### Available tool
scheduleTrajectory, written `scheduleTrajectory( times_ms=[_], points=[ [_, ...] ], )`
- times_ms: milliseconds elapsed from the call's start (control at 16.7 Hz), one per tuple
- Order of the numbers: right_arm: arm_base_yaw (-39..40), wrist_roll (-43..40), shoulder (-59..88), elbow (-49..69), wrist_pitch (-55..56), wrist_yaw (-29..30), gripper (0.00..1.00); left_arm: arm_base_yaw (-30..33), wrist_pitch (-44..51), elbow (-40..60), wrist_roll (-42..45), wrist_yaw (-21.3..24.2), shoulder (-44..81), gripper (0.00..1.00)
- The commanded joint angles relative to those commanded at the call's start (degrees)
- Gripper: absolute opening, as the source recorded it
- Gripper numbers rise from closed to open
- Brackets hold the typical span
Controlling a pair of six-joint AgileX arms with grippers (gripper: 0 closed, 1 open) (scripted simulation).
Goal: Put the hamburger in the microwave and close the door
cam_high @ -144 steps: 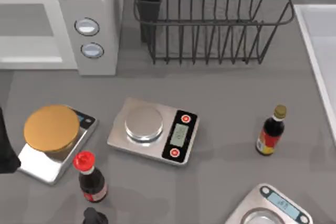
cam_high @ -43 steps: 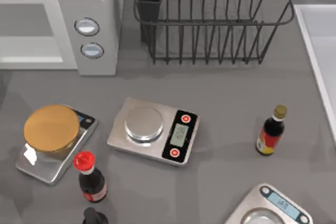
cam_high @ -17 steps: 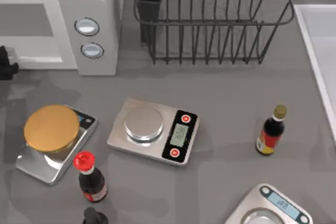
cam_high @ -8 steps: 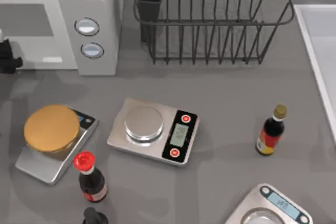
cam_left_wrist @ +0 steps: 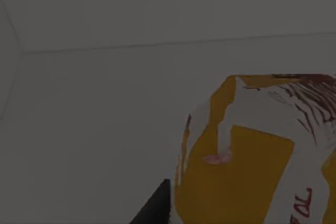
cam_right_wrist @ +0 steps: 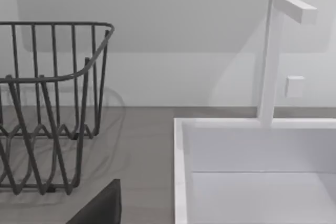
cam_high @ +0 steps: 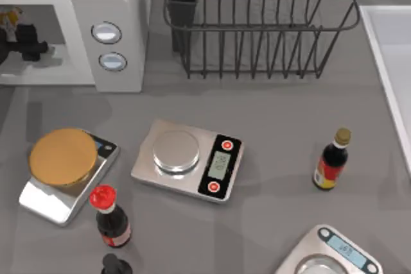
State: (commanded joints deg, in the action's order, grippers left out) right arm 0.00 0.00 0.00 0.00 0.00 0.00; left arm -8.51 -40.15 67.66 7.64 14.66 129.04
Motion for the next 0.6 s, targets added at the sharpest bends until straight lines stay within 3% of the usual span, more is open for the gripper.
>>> scheduleTrajectory(
  times_ms=[360,600],
  points=[
    [0.0,0.0,0.0,0.0,0.0,0.0,1.0,-0.1,4.4,14.2,-2.9,-3.0,10.2,0.0],
    [0.0,0.0,0.0,0.0,0.0,0.0,1.0,-0.7,4.5,16.8,-3.3,-3.6,11.6,0.0]
  ],
)
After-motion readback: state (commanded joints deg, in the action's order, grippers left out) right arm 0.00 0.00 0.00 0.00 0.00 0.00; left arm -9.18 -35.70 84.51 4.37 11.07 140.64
